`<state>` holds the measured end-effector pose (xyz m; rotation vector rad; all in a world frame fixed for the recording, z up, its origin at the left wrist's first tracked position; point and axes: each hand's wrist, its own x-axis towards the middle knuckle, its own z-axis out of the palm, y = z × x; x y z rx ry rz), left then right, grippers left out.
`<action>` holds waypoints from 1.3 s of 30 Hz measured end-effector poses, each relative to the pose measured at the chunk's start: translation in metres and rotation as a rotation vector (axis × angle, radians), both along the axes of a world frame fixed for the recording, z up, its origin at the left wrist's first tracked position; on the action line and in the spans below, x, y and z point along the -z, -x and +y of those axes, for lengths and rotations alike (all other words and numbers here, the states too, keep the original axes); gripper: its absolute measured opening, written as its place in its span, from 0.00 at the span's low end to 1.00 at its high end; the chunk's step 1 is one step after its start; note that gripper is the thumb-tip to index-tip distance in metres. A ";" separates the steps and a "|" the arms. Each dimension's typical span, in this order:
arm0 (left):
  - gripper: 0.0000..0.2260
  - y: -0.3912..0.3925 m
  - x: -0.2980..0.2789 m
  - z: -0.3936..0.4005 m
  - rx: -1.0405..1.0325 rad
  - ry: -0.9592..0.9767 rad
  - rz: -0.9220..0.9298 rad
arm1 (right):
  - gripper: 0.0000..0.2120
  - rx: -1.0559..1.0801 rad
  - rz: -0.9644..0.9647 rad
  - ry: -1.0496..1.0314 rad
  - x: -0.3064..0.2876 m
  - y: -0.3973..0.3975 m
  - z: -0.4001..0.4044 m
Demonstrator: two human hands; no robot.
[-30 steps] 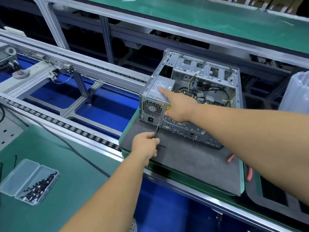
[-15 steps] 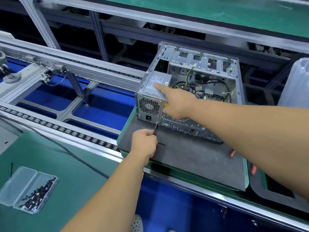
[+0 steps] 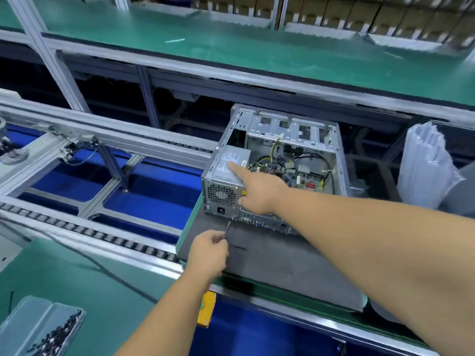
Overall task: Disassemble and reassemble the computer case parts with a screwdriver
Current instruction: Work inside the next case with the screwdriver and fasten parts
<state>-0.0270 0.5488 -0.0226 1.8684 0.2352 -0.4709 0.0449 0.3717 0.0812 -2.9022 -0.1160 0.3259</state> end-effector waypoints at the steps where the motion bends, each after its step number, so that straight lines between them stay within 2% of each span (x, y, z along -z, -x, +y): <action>1: 0.11 0.004 -0.007 0.004 -0.056 0.112 0.041 | 0.44 0.010 -0.036 -0.014 -0.002 0.006 0.001; 3: 0.10 0.008 -0.027 0.005 -0.095 0.250 0.036 | 0.37 0.093 -0.141 -0.122 -0.005 0.022 0.003; 6: 0.08 0.003 -0.078 -0.008 -0.128 0.466 -0.029 | 0.27 0.264 -0.356 -0.428 -0.006 0.062 0.012; 8: 0.07 -0.004 -0.116 -0.023 -0.141 0.606 -0.065 | 0.24 0.333 -0.467 -0.569 -0.009 0.090 0.021; 11: 0.06 -0.015 -0.163 -0.051 -0.138 0.734 -0.032 | 0.27 0.423 -0.412 -0.888 -0.017 0.116 0.031; 13: 0.04 -0.018 -0.182 -0.070 -0.099 0.738 -0.006 | 0.33 0.497 -0.364 -0.994 -0.022 0.122 0.028; 15: 0.03 -0.017 -0.186 -0.089 -0.001 0.648 -0.045 | 0.34 0.585 -0.373 -1.009 -0.025 0.126 0.017; 19: 0.07 -0.017 -0.168 -0.119 0.210 0.393 -0.225 | 0.21 0.761 -0.533 -0.928 -0.029 0.147 -0.023; 22: 0.07 -0.027 -0.159 -0.135 0.272 0.276 -0.273 | 0.17 1.042 -0.621 -0.922 -0.019 0.166 -0.075; 25: 0.08 -0.041 -0.154 -0.154 0.311 0.216 -0.286 | 0.15 1.276 -0.619 -0.869 0.001 0.183 -0.126; 28: 0.10 -0.049 -0.153 -0.176 0.361 0.159 -0.301 | 0.14 1.403 -0.544 -0.810 0.026 0.191 -0.157; 34: 0.09 -0.048 -0.150 -0.229 0.478 0.135 -0.318 | 0.12 1.459 -0.354 -0.670 0.069 0.183 -0.196; 39: 0.08 -0.038 -0.153 -0.273 0.538 0.218 -0.302 | 0.19 1.399 -0.231 -0.571 0.086 0.154 -0.226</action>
